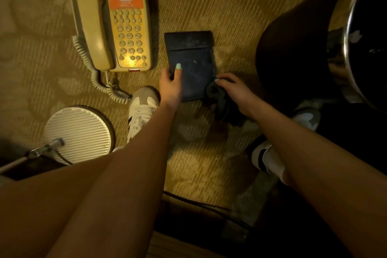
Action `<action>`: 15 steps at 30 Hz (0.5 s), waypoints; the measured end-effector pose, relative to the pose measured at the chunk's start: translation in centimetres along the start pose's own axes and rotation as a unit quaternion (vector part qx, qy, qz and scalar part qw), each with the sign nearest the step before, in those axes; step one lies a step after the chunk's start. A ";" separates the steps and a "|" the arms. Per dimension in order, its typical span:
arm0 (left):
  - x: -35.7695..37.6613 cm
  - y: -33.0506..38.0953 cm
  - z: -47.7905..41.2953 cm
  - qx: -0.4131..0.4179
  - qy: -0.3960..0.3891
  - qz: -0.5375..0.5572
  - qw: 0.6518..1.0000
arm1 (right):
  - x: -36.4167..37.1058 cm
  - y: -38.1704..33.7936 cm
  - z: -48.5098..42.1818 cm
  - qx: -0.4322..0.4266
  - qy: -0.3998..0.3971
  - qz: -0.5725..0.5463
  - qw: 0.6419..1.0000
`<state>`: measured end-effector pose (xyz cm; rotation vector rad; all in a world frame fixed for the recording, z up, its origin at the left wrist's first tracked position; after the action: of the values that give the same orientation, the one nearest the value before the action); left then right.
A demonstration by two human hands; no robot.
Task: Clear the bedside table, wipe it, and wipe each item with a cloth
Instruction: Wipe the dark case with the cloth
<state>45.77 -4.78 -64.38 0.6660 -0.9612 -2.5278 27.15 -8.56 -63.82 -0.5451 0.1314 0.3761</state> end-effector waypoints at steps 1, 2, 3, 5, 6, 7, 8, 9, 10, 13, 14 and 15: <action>0.3 0.2 0.4 0.004 -0.016 0.013 1.000 | 0.0 -0.1 0.4 0.002 -0.004 0.002 1.000; 0.4 0.6 0.8 0.006 -0.029 0.028 0.999 | -0.1 -0.3 0.8 0.006 -0.003 0.000 1.000; 0.4 0.9 1.0 0.002 -0.036 0.038 0.999 | -0.3 -0.6 1.3 0.009 0.002 -0.004 1.000; 0.2 1.9 1.2 -0.017 -0.045 0.061 0.997 | -0.7 -1.3 2.2 0.008 0.014 -0.020 1.000; 0.1 2.7 1.5 -0.027 -0.053 0.074 0.996 | -1.1 -1.7 2.7 0.005 0.018 -0.031 0.999; 0.0 3.8 1.9 -0.037 -0.061 0.087 0.994 | -1.4 -2.2 3.4 0.001 0.020 -0.043 0.999; -0.1 5.0 2.5 -0.048 -0.068 0.107 0.991 | -1.8 -2.8 4.0 -0.004 0.025 -0.053 0.998; -0.2 6.0 3.1 -0.053 -0.074 0.121 0.988 | -2.2 -3.6 4.9 -0.013 0.030 -0.059 0.998; -0.2 7.2 3.9 -0.053 -0.082 0.131 0.987 | -2.8 -4.4 5.8 -0.024 0.038 -0.057 0.997; -0.5 10.8 6.5 -0.031 -0.091 0.139 0.986 | -4.8 -7.3 9.4 -0.075 0.069 -0.017 0.995; -0.8 12.1 7.5 -0.021 -0.097 0.136 0.986 | -5.6 -8.3 10.9 -0.102 0.079 0.010 0.992; -1.0 13.5 8.7 -0.011 -0.106 0.135 0.985 | -6.4 -9.6 12.7 -0.135 0.089 0.041 0.986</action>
<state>44.00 -9.31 -49.08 0.2408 -1.0168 -2.3942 25.25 -11.45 -47.04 -0.8427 0.2785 0.4274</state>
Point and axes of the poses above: each hand's wrist, its own z-axis away from the middle knuckle, its own x-axis out of the palm, y = z × x, the point moved 5 cm from there along -z, towards the middle knuckle, and after that the axes turned 8 degrees about y, right-handed, at the moved point
